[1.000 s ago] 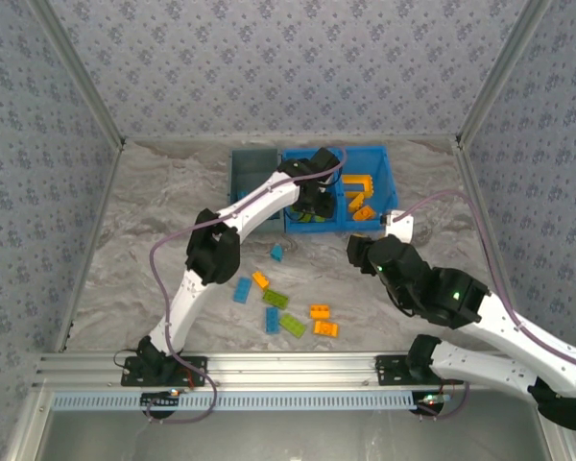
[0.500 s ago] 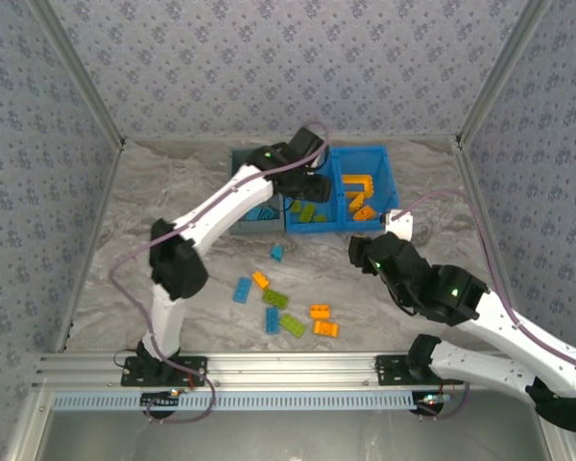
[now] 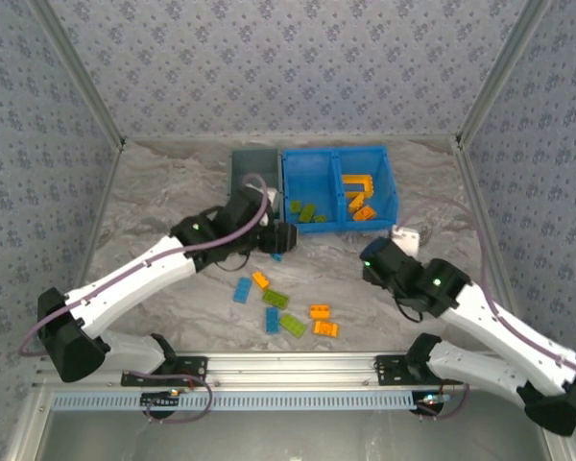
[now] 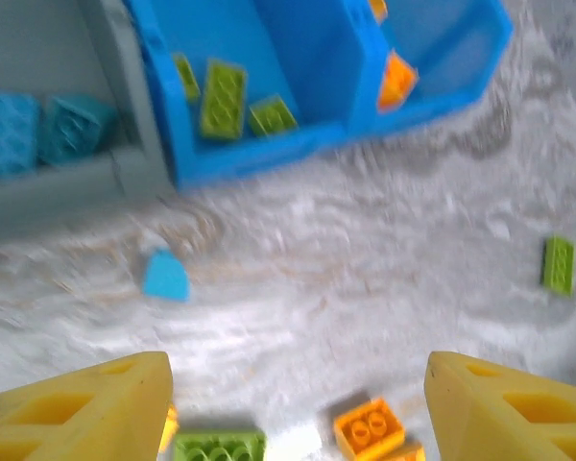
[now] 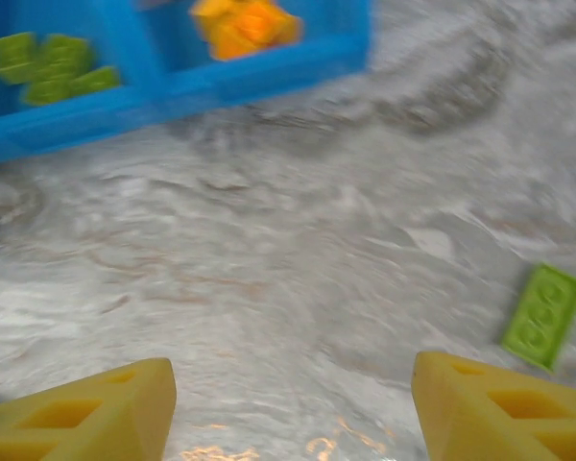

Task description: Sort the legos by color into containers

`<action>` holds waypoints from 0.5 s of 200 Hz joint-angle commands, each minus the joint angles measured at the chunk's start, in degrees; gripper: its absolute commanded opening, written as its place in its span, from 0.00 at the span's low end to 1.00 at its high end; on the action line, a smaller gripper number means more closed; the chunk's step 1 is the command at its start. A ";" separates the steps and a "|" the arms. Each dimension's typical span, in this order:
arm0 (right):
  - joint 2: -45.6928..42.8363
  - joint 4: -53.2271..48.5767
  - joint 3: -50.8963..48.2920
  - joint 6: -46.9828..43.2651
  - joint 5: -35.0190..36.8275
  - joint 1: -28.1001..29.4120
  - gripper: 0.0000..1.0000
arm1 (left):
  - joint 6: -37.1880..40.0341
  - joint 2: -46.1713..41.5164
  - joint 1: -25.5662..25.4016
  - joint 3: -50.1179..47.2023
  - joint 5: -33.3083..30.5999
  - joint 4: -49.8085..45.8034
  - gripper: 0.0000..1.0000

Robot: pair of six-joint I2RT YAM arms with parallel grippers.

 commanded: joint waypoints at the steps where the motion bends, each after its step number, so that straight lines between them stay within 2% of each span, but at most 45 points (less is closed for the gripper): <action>1: -5.88 -7.26 -2.19 5.70 -3.37 -5.46 0.66 | -1.97 -0.31 -3.82 -4.20 -0.56 8.36 0.70; 43: -4.85 -10.85 -1.87 5.63 -8.35 -18.09 0.70 | 0.79 2.19 -4.48 -7.18 -0.46 14.17 0.71; 64: -3.61 -8.92 -3.98 2.75 -14.71 -28.41 0.71 | 3.12 4.19 -4.18 -7.31 0.26 14.83 0.71; 82: -1.03 -5.69 -5.66 -0.96 -21.44 -38.36 0.71 | 2.80 5.47 -2.37 -9.48 3.82 17.30 0.72; 100: 2.46 -3.25 -6.23 -3.71 -26.34 -45.61 0.69 | 2.43 6.93 1.12 -12.26 9.11 21.61 0.72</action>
